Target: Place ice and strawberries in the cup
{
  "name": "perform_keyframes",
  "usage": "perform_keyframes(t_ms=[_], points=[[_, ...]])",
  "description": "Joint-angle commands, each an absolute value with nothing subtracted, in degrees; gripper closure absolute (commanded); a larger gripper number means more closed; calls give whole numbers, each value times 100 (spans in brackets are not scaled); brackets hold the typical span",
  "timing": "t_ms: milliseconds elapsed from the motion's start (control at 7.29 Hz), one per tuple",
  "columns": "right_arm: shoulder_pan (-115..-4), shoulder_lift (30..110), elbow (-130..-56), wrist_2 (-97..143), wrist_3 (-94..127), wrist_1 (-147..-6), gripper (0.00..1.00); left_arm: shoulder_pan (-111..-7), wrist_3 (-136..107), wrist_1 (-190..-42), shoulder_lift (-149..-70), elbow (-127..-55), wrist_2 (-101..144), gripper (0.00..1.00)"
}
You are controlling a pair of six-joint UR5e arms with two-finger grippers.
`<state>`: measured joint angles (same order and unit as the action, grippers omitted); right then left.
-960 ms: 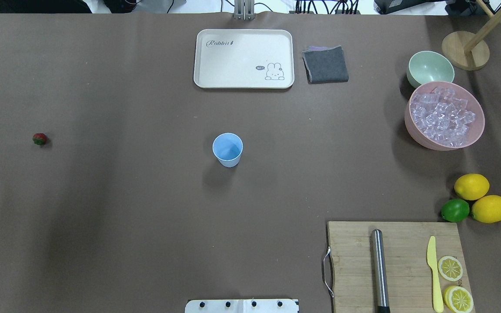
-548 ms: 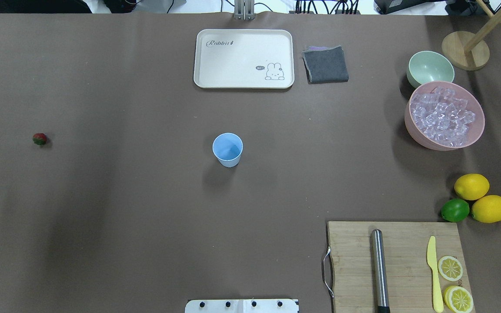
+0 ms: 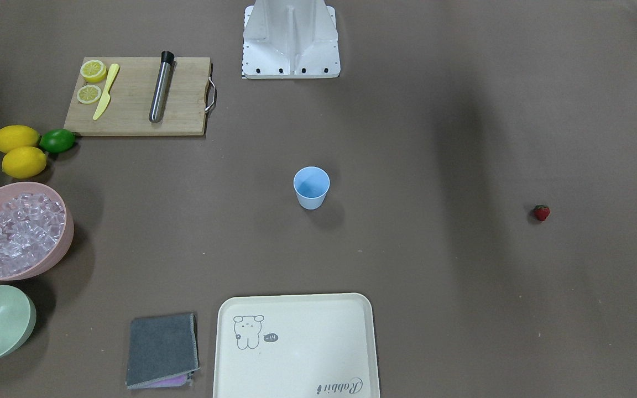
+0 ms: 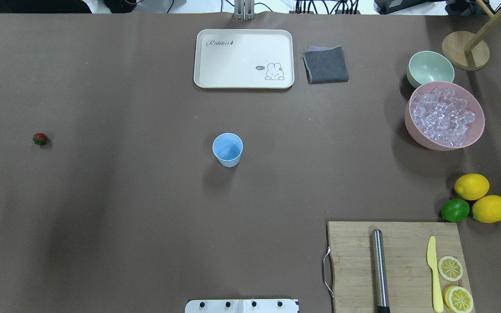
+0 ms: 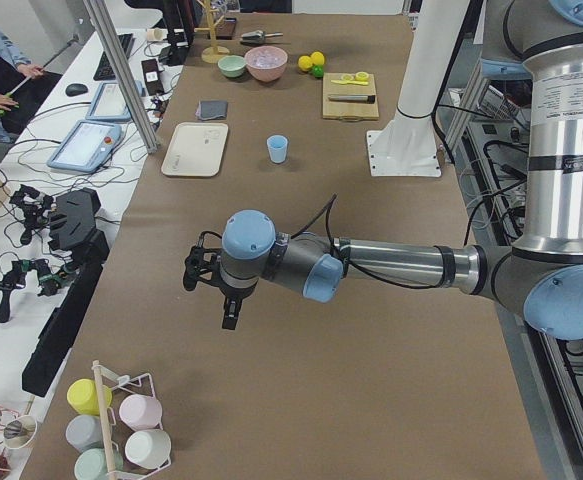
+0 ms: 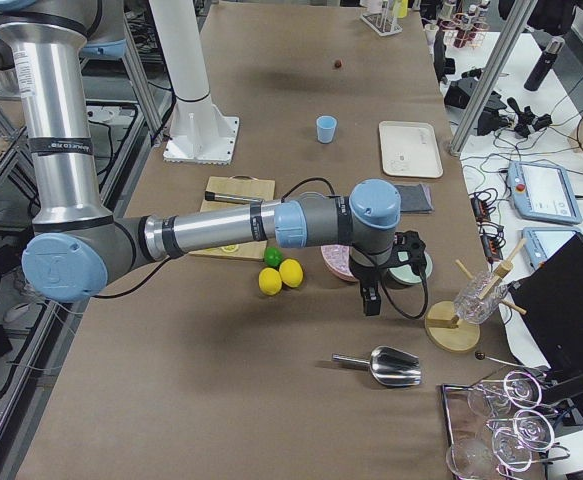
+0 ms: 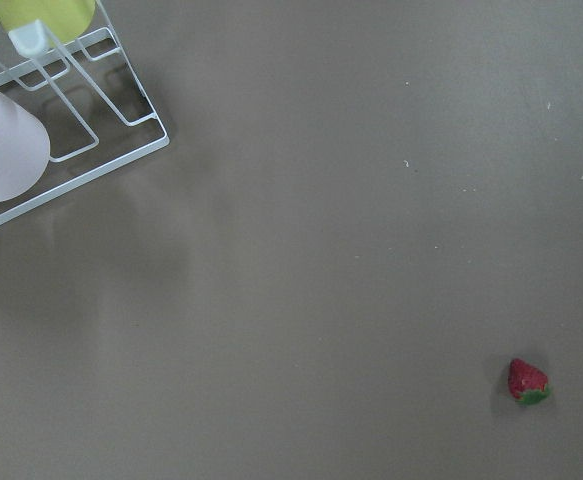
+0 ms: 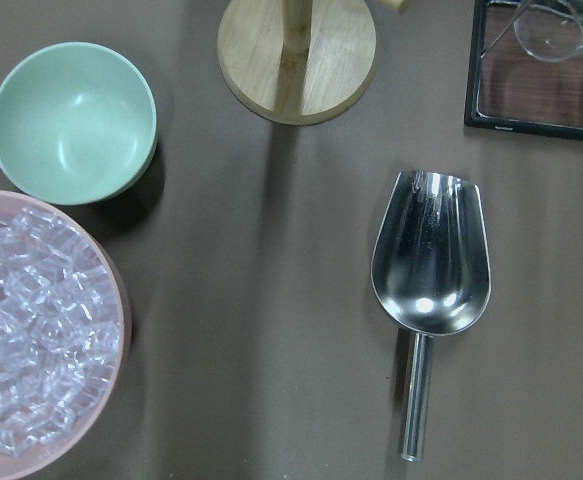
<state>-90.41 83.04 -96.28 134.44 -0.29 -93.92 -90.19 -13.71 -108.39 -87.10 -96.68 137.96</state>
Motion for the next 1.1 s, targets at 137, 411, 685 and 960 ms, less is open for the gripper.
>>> perform_keyframes(t_ms=[137,411,685,960], points=[[-8622,8217,-9869,13517,606,-9387,2,-9018,-1371,-10837,-8719,-9694,13764,2],[-8098,8192,-10211,13588,1411,-9369,2,-9026,-1354,-10846,-8710,-9694,13772,2],[-7632,8200,-10135,13562,1772,-8794,2,-9026,-1354,-10854,-8657,-9703,13781,2],[-6955,8217,-9846,13186,2730,-7608,2,-9018,-1345,-10846,-8657,-9694,13781,2]])
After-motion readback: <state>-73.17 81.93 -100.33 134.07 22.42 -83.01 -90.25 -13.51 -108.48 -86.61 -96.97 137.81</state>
